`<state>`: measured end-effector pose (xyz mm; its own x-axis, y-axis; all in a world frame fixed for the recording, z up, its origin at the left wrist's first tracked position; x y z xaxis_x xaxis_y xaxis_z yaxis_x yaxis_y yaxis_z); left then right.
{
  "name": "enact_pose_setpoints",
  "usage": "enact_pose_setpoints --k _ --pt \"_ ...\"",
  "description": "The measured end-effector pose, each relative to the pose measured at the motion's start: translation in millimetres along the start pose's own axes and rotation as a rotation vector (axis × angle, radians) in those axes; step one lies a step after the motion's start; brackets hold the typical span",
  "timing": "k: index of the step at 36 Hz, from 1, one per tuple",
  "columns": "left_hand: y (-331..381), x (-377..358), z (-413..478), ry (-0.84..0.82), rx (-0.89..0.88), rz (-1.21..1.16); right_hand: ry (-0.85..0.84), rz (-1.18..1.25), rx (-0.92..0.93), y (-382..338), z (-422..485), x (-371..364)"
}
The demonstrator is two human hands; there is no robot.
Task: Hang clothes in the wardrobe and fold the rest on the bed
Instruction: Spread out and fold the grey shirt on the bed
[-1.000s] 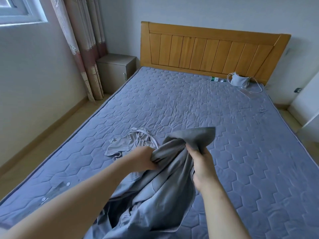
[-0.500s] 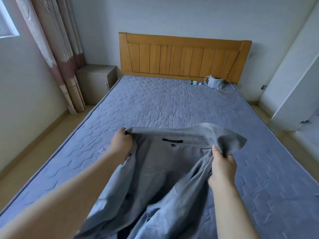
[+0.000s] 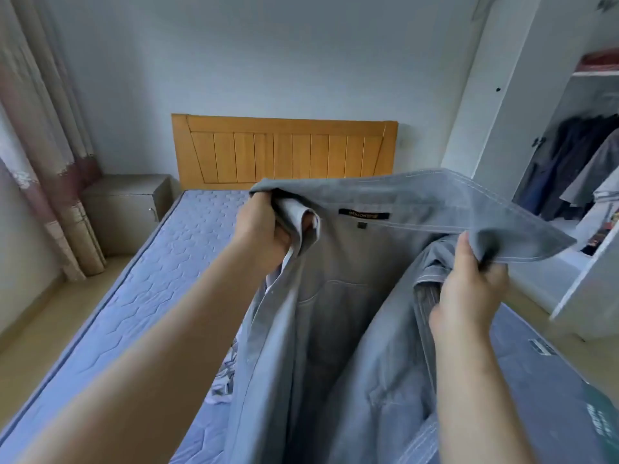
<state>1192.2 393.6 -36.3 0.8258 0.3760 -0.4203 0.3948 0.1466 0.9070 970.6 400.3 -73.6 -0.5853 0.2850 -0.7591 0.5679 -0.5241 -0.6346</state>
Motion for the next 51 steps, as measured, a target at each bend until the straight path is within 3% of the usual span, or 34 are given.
enact_pose_setpoints --k 5,9,14,21,32,38,41,45,51 --pt "2 -23 -22 -0.222 0.013 -0.197 -0.023 -0.008 0.093 -21 -6 7" --pt "0 -25 -22 -0.152 -0.088 -0.047 -0.078 -0.018 0.163 -34 -5 8" --pt "-11 -40 -17 -0.217 -0.152 0.092 -0.086 -0.088 0.225 -34 13 19" --pt "-85 -55 20 -0.175 0.015 0.317 -0.084 -0.2 0.148 9 64 51" --pt "-224 -111 162 0.112 0.281 0.43 -0.225 -0.491 -0.209 157 235 80" --pt "-268 -160 272 0.192 0.277 0.494 -0.323 -0.558 -0.331 255 333 57" --pt "-286 -173 317 0.132 0.202 0.54 -0.429 -0.576 -0.454 307 361 51" --pt "-314 -184 353 -0.072 0.176 0.554 -0.657 -0.559 -0.667 357 383 48" --pt "-374 -159 364 -0.118 0.405 0.877 -0.698 -0.658 -0.85 387 396 76"
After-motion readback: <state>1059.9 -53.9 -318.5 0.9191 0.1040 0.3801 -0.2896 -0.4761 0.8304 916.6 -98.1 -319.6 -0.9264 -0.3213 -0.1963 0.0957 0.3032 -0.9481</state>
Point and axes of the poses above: each hand's wrist, its own z-axis towards the middle knuckle, its own x-axis out of the back of the hand, y = z × x, the point moved 4 cm from there along z, towards the middle knuckle, and after that the axes turned 13 degrees about z, right-handed, at the moved point
